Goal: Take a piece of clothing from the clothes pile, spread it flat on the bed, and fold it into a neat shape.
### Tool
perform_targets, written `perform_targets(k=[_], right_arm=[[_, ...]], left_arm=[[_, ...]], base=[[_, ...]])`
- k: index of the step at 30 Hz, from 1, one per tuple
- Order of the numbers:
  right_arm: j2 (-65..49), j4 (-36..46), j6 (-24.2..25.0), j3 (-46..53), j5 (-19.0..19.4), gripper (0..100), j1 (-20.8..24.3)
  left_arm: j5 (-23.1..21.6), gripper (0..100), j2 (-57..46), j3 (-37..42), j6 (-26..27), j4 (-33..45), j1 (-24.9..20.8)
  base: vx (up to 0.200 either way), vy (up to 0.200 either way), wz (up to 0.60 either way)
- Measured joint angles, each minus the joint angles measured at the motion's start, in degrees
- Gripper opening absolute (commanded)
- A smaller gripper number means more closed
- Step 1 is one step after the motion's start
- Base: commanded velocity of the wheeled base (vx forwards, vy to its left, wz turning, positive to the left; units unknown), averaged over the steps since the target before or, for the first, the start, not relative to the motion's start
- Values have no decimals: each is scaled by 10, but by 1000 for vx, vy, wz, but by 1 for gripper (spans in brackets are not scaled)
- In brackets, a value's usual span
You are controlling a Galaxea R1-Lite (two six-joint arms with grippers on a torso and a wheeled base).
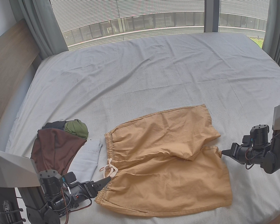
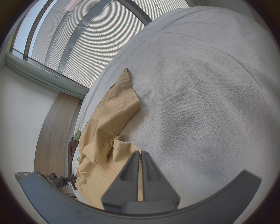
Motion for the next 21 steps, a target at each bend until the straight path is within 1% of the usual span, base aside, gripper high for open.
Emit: perform_targets(k=[11,21], right_arm=[[-21,5,0,-11,0,0,-23],[-21,6,-1,-25,-3,0,-33]], left_arm=[[0,100,3,0,1,0,-1],[0,100,4,0,2,0,0]], base=[[0,0,0],[0,0,0]])
